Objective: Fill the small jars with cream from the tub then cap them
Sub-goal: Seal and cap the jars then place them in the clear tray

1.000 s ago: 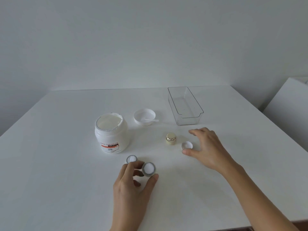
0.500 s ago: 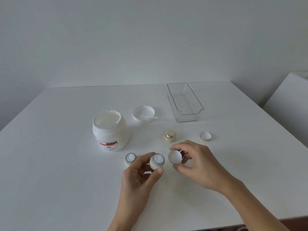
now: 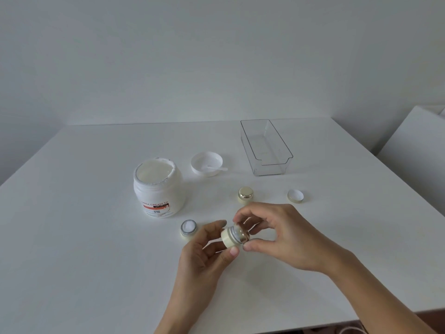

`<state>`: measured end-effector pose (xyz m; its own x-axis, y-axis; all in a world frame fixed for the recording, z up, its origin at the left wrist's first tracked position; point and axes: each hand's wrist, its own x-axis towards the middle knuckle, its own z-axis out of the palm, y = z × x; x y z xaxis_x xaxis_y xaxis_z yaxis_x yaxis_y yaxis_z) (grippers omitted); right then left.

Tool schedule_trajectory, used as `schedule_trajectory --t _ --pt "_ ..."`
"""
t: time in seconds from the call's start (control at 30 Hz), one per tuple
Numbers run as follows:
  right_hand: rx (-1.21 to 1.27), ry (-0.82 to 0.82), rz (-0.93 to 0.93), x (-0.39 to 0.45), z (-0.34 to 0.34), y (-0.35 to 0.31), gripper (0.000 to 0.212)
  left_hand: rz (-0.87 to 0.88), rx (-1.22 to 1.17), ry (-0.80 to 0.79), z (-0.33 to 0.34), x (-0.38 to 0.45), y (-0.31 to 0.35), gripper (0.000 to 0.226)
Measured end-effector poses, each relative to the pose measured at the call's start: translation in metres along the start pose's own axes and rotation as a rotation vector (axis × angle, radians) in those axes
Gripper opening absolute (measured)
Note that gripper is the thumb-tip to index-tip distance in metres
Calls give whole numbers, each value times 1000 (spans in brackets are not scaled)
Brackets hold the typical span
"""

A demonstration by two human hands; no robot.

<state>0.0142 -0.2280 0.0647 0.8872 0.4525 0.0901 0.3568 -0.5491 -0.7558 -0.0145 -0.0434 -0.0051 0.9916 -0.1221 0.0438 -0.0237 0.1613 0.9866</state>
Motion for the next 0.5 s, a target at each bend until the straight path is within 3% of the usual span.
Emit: schedule_trajectory --t 0.3,0.5 --pt "152 -62 67 0 -4 4 34 -4 -59 3 0 0 0 32" --pt "54 -38 93 4 -1 2 20 5 -71 6 0 0 -1 35"
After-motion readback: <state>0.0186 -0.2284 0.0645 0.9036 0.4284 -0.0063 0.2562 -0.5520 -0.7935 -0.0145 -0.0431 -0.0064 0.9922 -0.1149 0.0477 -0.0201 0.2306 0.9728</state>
